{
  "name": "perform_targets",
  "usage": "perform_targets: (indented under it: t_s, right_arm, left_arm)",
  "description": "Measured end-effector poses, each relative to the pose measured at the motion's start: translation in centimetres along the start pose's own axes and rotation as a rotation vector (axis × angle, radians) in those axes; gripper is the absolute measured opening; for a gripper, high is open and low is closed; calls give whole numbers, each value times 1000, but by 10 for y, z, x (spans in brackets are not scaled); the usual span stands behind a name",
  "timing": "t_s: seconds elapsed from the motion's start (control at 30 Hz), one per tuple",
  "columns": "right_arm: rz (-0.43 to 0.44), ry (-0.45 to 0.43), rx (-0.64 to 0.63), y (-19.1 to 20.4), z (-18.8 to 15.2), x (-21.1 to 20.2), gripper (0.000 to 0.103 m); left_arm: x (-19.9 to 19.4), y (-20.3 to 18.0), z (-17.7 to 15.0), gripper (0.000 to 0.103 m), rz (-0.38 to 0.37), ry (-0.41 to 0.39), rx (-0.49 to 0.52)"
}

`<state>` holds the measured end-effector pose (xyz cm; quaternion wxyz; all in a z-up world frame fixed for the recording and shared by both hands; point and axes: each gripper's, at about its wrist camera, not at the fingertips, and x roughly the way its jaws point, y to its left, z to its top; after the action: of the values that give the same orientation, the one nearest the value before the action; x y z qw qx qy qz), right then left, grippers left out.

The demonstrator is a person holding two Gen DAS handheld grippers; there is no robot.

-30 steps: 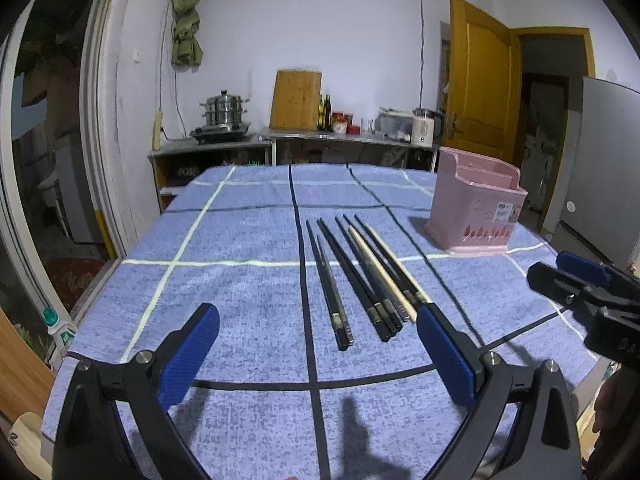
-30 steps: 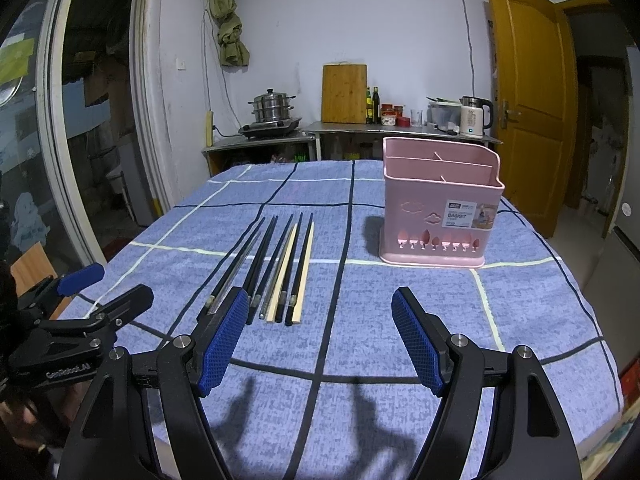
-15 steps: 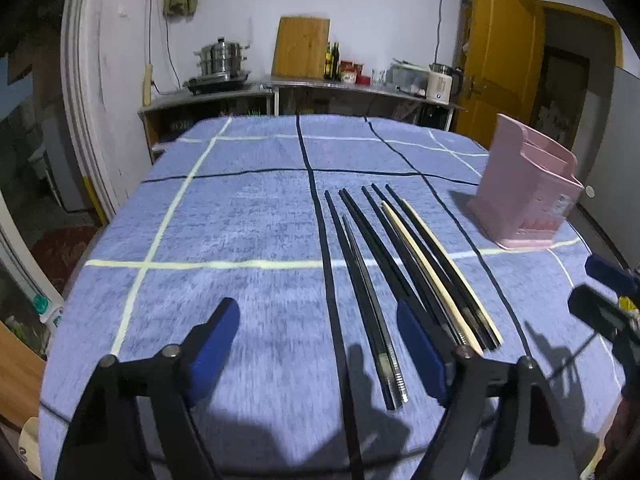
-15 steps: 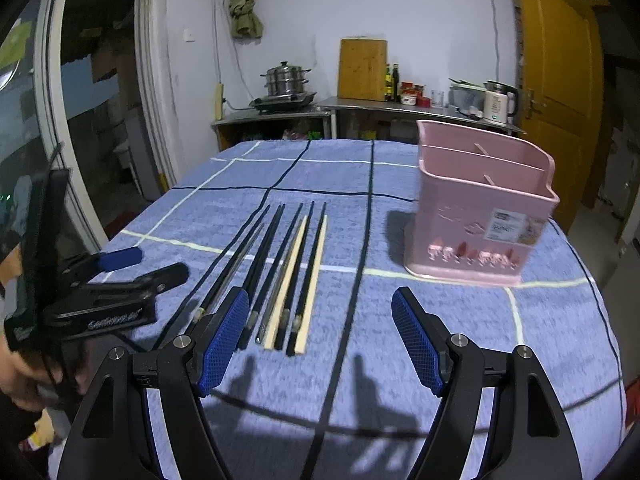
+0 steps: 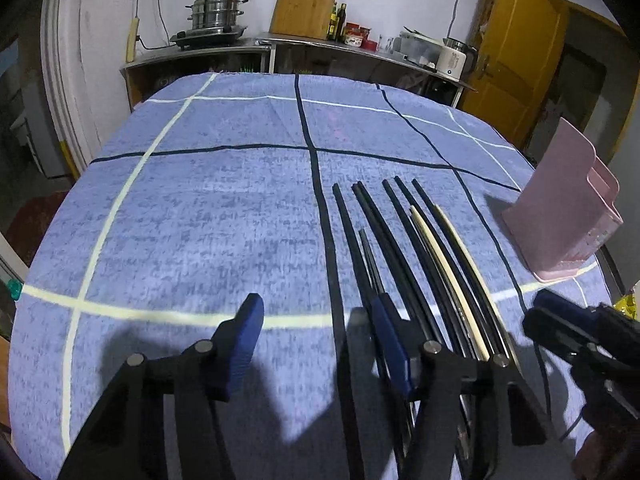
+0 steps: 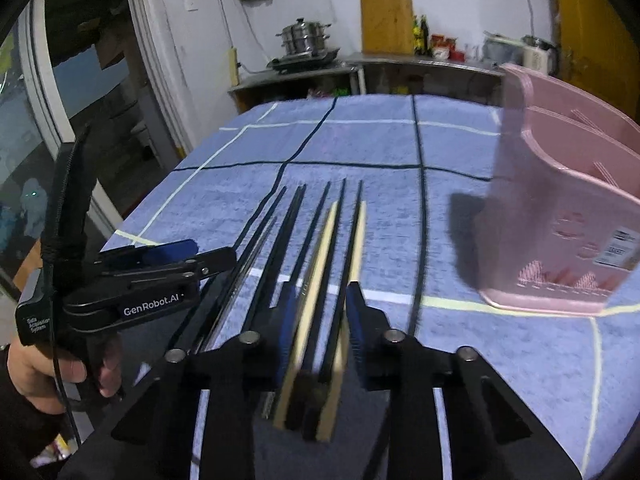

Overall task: Organize utensils
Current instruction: 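Lower the left tool onto a black chopstick and close it while the right tool grasps another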

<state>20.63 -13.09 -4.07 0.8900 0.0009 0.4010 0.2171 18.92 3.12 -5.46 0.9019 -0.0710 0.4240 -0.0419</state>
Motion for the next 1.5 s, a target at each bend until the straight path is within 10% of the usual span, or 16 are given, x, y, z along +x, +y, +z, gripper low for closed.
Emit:
perform_targets:
  t_s: [0.97, 1.5]
  right_arm:
    - [-5, 121, 49, -14, 29, 66, 9]
    - [-14, 186, 67, -18, 64, 98, 9]
  left_arm:
    - [27, -22, 28, 47, 83, 49, 130]
    - [28, 4, 40, 22, 13, 77, 2]
